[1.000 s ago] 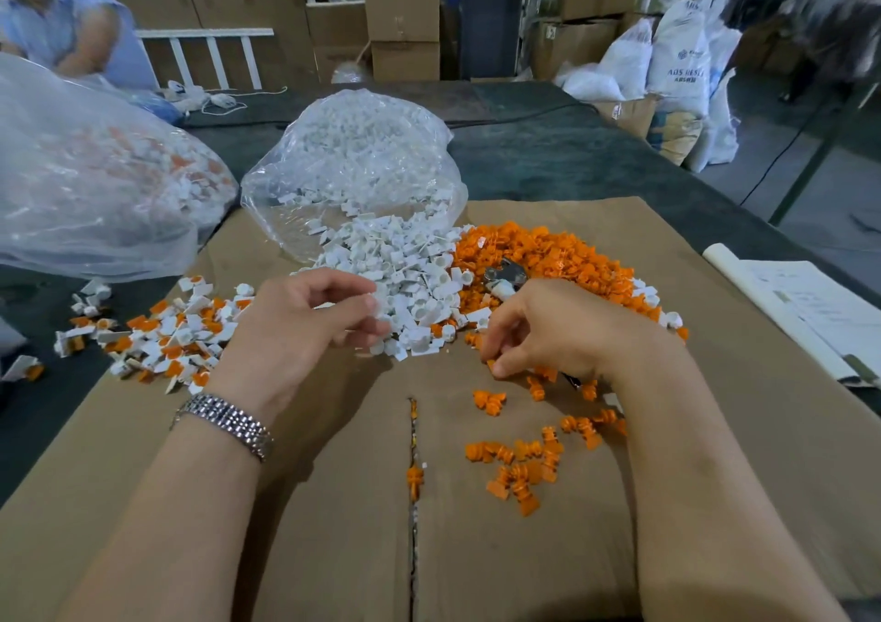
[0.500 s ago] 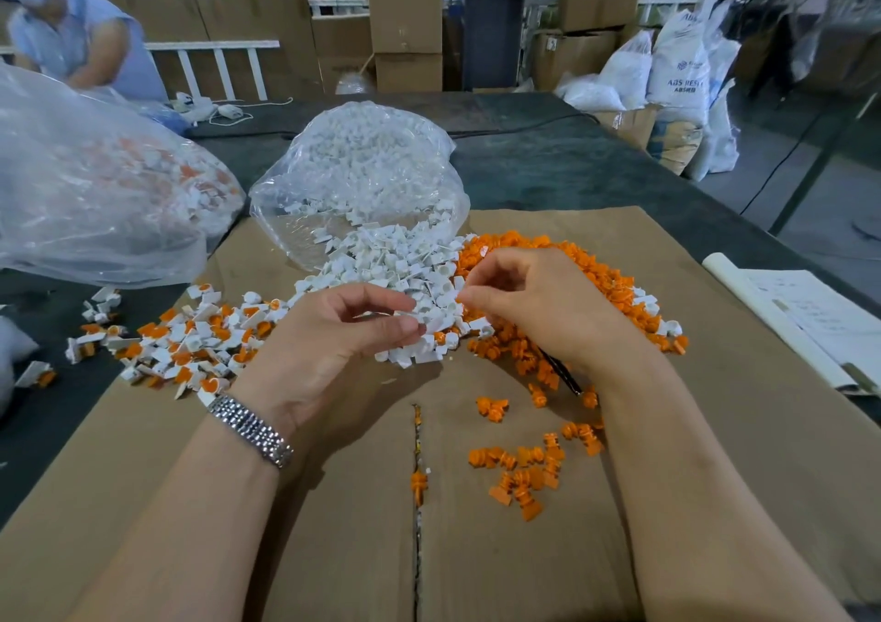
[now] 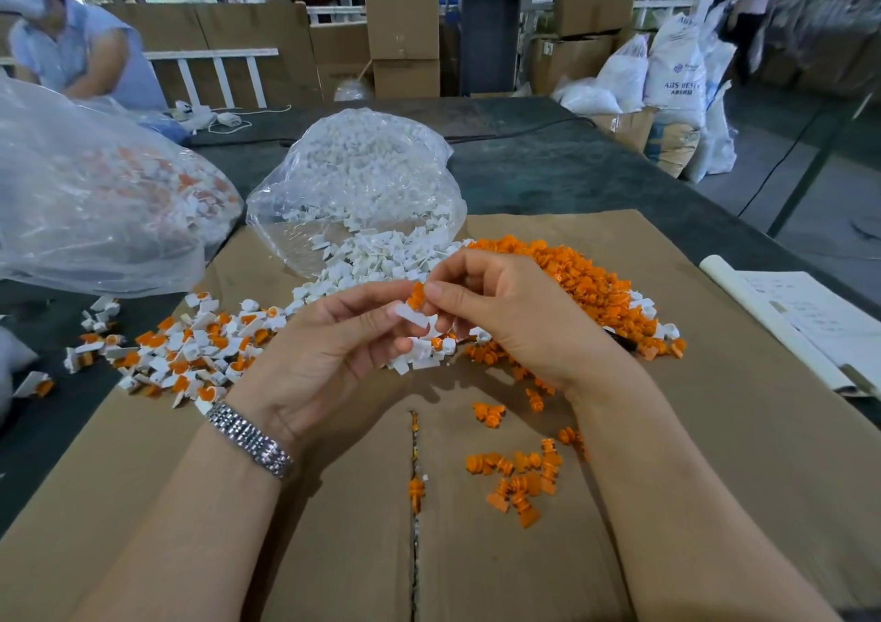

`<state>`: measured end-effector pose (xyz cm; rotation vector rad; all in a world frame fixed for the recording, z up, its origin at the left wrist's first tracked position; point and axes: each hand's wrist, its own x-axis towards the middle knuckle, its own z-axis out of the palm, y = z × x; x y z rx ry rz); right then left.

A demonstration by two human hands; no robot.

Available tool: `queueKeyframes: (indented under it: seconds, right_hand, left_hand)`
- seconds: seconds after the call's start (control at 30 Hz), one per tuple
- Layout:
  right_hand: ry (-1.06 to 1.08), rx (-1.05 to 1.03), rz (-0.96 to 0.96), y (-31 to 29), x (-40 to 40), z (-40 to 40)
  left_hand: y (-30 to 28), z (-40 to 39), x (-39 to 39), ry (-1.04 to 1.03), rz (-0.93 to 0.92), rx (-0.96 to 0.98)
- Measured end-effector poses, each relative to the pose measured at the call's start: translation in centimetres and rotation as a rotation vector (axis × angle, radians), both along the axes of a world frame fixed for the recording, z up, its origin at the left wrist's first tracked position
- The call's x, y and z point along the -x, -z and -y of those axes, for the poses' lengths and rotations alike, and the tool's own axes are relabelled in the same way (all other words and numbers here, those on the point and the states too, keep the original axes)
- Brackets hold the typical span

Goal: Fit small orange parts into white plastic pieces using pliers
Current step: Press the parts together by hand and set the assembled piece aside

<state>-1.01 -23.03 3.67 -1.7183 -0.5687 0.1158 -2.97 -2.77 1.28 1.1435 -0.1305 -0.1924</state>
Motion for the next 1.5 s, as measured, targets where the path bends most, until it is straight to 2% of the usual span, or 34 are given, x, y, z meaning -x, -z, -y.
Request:
queueKeyframes:
  seconds: [0.27, 0.47, 0.6, 0.8, 0.93, 1.2, 1.37, 1.5]
  right_hand:
    - [0.108, 0.141, 0.160, 0.1, 0.3, -0.9]
    - [0.127, 0.108, 0.187, 0.2, 0.6, -0.9]
    - [0.165, 0.124, 0.198, 0.5, 0.5, -1.2]
    - [-0.020, 0.123, 0.096, -0.2, 0.2, 0.3]
    - [-0.082, 0.127, 0.098, -0.7, 0.3, 1.1]
    - [-0.041, 0.042, 0.122, -0.3, 0.3, 0.7]
    - [-0.038, 0.080, 0.152, -0.3, 0.3, 0.6]
    - [0.052, 0.145, 0.230, -0.2, 0.1, 0.5]
  left_hand:
    - [0.2, -0.2, -0.2, -0.007, -0.002, 0.003]
    - [0.4, -0.2, -0.2, -0.010, 0.029, 0.050]
    - [0.5, 0.0, -0.3, -0.039, 0.061, 0.005]
    - [0.2, 0.1, -0.1, -0.016, 0.029, 0.010]
    - [0.1, 0.1, 0.2, 0.028, 0.022, 0.002]
    - [0.2, 0.2, 0.2, 0.001, 0.054, 0.012]
    - [0.4, 0.1, -0.1, -0.001, 0.061, 0.029]
    - [0.3, -0.1, -0.2, 0.011, 0.051, 0.035]
